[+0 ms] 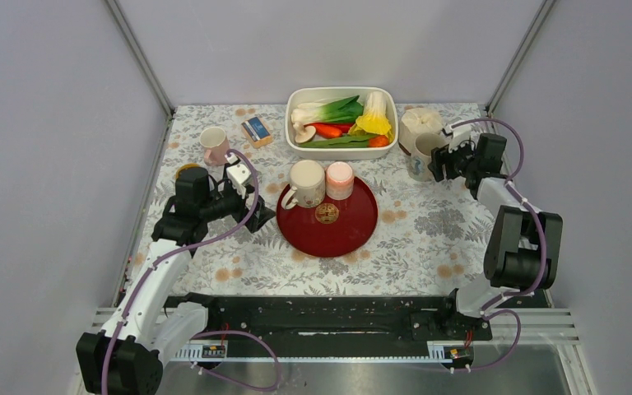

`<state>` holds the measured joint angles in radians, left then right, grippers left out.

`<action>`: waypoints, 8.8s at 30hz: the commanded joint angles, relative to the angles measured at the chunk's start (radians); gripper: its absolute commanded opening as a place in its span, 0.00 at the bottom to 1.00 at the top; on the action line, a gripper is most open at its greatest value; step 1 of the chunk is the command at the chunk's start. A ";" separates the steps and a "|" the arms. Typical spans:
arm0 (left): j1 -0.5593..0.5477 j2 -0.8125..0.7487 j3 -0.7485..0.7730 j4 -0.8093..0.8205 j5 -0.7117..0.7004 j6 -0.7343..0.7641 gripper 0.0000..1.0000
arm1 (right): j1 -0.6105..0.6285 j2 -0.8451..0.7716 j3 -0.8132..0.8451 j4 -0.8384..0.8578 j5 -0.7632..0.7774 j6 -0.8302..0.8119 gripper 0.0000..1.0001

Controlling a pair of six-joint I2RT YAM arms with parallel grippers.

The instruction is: Turn the mug right side up

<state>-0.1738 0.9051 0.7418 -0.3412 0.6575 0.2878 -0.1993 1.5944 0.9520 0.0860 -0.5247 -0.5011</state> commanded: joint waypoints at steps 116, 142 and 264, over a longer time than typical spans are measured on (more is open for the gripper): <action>-0.103 0.448 0.128 1.630 -0.114 -1.582 0.00 | 0.592 -0.348 -0.164 0.938 -0.036 1.390 0.89; -0.232 0.593 0.117 1.808 -0.097 -1.536 0.00 | 0.695 -0.149 -0.104 1.055 0.039 1.418 0.68; 0.039 0.129 0.084 0.321 0.089 -0.328 0.99 | -0.334 -0.681 -0.426 -0.163 -0.242 -0.162 0.00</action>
<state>-0.1425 1.0470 0.8330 -0.0948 0.7036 -0.0341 -0.5121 0.8604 0.4999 -0.3401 -0.6090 -0.5922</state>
